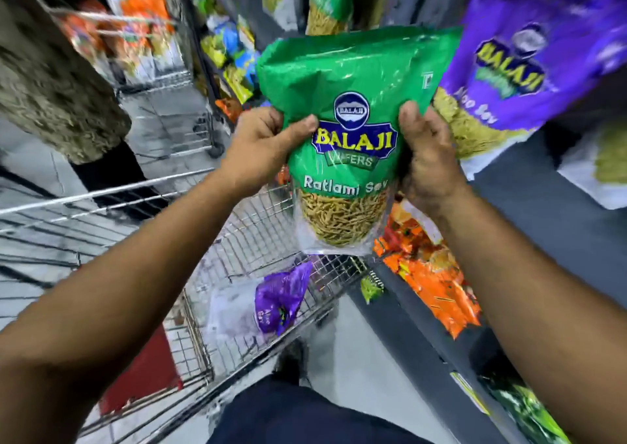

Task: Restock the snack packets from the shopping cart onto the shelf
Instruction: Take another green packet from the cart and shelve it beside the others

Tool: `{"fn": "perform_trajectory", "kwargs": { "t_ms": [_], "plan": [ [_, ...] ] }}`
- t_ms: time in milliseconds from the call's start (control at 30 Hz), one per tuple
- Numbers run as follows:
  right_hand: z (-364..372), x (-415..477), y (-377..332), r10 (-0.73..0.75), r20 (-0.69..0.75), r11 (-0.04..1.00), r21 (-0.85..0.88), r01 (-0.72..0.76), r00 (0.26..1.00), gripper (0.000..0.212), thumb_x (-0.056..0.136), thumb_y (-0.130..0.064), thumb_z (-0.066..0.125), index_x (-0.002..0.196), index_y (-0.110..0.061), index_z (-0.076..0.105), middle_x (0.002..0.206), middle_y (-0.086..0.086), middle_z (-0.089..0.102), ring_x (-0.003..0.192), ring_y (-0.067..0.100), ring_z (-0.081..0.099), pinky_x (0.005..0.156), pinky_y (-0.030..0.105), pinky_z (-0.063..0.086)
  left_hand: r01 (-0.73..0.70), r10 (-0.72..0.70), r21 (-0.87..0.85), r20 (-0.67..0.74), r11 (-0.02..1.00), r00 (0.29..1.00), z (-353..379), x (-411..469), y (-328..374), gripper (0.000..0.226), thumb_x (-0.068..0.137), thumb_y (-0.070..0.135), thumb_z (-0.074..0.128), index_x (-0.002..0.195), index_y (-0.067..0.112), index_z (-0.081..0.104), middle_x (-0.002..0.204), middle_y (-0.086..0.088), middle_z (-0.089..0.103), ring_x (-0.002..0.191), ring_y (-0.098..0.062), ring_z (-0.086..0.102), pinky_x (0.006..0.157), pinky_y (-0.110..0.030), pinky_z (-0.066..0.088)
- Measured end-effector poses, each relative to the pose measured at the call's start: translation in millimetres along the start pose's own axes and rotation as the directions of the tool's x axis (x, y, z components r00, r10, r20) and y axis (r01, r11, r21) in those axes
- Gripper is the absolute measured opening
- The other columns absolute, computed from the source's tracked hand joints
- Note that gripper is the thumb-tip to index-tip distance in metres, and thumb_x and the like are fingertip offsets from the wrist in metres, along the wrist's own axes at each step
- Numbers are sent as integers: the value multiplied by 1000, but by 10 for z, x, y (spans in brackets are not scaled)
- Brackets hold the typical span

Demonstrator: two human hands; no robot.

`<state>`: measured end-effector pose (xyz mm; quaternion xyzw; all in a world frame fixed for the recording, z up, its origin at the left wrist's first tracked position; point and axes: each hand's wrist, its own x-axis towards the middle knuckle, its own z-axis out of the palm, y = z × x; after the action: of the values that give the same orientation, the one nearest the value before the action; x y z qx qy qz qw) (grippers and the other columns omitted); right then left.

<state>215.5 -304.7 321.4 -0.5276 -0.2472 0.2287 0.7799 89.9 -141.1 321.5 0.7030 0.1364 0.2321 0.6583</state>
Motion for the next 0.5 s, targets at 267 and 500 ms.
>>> {"fn": "perform_trajectory", "kwargs": {
  "t_ms": [267, 500],
  "plan": [
    [-550, -636, -762, -206, -251, 978, -32, 205, 946, 20, 84, -31, 63, 96, -18, 73, 98, 5, 76, 90, 23, 68, 84, 46, 58, -53, 77, -111, 218, 992, 973, 982, -43, 518, 34, 83, 24, 64, 90, -9, 65, 85, -19, 67, 81, -30, 54, 74, -49, 45],
    [-1627, -1735, -1074, -342, -503, 939, -211, 271, 793, 29, 82, -37, 65, 105, -20, 70, 112, 8, 73, 104, 29, 66, 93, 47, 53, -8, 92, -184, 454, 983, 886, 2424, -453, 480, 11, 88, 12, 61, 87, 6, 70, 78, 6, 74, 81, -17, 61, 74, -32, 51]
  ]
}}
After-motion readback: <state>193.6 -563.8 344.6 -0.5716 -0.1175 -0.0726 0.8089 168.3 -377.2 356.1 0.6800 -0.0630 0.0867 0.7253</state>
